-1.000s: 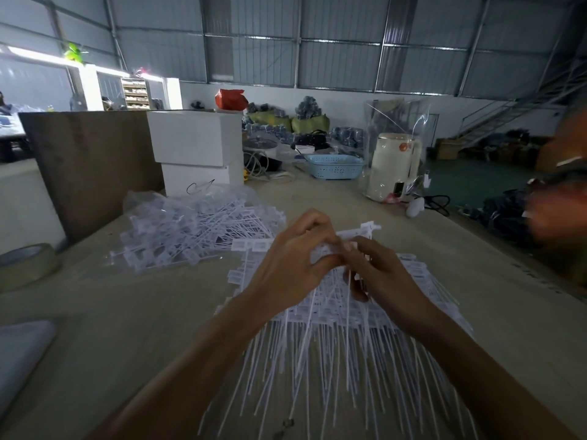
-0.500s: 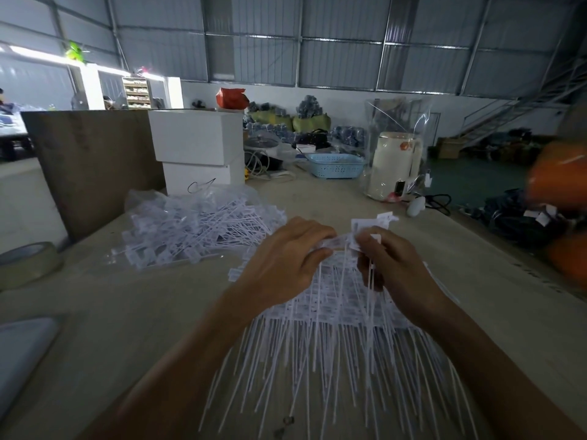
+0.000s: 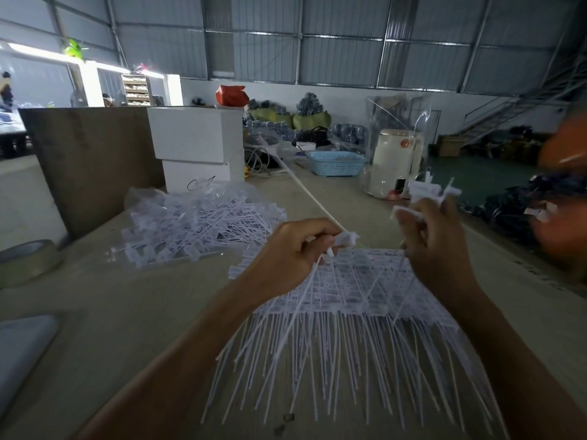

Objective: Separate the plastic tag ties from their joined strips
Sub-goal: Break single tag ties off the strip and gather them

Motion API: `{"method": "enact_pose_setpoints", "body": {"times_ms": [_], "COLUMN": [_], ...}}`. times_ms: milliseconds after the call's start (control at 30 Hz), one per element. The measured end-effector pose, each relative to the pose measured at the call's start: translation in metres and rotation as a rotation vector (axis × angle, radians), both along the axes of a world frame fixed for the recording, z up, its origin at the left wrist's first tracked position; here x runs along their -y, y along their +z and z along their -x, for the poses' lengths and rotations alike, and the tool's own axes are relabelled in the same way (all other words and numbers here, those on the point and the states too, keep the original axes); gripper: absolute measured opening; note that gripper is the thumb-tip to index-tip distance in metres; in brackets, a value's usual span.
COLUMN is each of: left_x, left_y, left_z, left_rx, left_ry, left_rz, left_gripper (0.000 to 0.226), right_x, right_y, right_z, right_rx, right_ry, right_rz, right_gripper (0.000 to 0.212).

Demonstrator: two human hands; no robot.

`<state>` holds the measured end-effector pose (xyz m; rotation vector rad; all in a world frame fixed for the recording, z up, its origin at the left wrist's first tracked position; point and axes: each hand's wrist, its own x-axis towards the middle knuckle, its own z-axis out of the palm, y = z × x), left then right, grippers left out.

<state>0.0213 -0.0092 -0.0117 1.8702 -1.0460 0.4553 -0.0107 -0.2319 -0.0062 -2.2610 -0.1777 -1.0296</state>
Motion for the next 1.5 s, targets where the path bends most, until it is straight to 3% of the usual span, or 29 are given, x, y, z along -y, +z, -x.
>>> {"method": "enact_pose_setpoints", "body": {"times_ms": [133,300,433,600,700,833,933,1000,1167,1267,1400,1500], "left_x": [0.003,0.001,0.001,-0.008,-0.009,-0.001,0.000,0.001,-0.005,-0.007,-0.007,-0.012], "left_y": [0.001,-0.004,-0.006,-0.009,-0.012,-0.018,-0.015,-0.011,-0.003,-0.003,0.002,0.004], "left_z": [-0.002,-0.012,-0.015,-0.019,-0.019,-0.017,-0.017,-0.015,-0.010,-0.011,-0.009,-0.011], "left_rx": [0.196,0.465,0.531,0.479,0.522,0.506,0.458,0.368,-0.134,-0.294,-0.571,-0.258], "left_ry": [0.081,0.180,0.112,0.203,0.249,0.237,0.194,0.136,-0.090,-0.262,-0.490,-0.310], "left_rz": [0.006,-0.040,-0.092,-0.157,-0.102,-0.113,-0.060,-0.029,0.123,0.180,0.394,0.298], "left_gripper": [0.024,0.017,0.014,0.039,0.028,0.029,0.018,0.015,0.013,0.016,0.028,0.017], "right_x": [-0.007,-0.039,-0.042,-0.036,-0.036,-0.042,-0.039,-0.036,-0.028,-0.017,-0.001,-0.005], "right_y": [-0.003,-0.013,-0.011,-0.002,0.000,0.000,0.002,0.002,0.005,0.006,0.012,0.011], "right_z": [0.007,0.010,0.013,0.016,0.017,0.019,0.020,0.023,0.023,0.018,0.013,0.017], "right_rx": [-0.227,-0.394,-0.404,-0.378,-0.401,-0.431,-0.396,-0.317,-0.074,0.043,0.104,-0.031], "right_ry": [0.303,0.677,0.662,0.632,0.629,0.722,0.726,0.692,0.519,0.314,0.049,0.239], "right_rz": [-0.337,-0.599,-0.580,-0.739,-0.823,-0.931,-0.844,-0.637,-0.084,0.126,0.081,-0.284], "right_gripper": [0.027,0.043,0.027,0.022,0.030,0.023,0.024,0.023,0.018,0.026,0.027,0.033]}}
